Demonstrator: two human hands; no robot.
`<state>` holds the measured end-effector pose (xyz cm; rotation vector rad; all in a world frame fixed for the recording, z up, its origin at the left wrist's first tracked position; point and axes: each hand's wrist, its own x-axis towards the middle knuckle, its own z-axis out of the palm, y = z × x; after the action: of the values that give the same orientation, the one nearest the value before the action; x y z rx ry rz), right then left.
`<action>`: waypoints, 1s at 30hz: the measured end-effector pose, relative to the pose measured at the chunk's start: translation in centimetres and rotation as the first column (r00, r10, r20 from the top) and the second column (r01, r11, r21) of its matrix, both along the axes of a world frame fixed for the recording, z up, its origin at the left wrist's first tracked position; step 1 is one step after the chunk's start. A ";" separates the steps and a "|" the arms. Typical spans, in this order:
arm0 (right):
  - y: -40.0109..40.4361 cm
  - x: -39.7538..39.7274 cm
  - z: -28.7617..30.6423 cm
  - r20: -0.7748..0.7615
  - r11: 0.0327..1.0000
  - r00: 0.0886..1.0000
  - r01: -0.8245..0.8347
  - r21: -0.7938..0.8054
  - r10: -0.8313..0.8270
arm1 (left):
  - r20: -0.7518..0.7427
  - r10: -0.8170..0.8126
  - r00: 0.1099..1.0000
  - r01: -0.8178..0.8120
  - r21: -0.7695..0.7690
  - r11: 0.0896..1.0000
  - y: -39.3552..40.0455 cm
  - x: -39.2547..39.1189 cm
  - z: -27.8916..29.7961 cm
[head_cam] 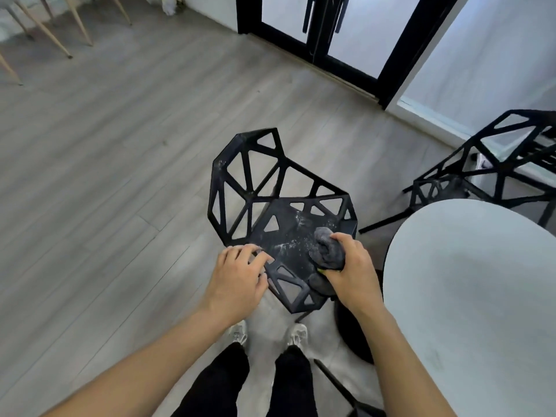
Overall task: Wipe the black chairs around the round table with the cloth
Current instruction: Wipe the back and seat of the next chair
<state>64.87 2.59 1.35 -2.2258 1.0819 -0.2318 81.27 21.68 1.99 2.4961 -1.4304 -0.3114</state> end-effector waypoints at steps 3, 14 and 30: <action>-4.0 1.9 -2.9 -0.046 0.997 0.996 -0.073 0.005 0.073 | -0.026 0.093 0.995 -0.092 0.043 0.995 -2.2 0.6 -3.1; -19.2 10.9 -19.6 -0.241 0.916 0.892 -0.401 -0.027 0.383 | -0.139 0.544 0.828 -0.518 0.185 0.835 -9.3 -1.0 -17.3; -34.4 18.3 -29.5 -0.405 0.933 0.848 -0.360 0.030 0.341 | -0.387 0.866 0.315 -0.834 0.323 0.448 -13.7 -3.5 -26.2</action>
<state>83.19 -31.78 -28.12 -2.5308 0.8459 0.3846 77.79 8.02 -24.20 2.5157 0.2360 -0.7035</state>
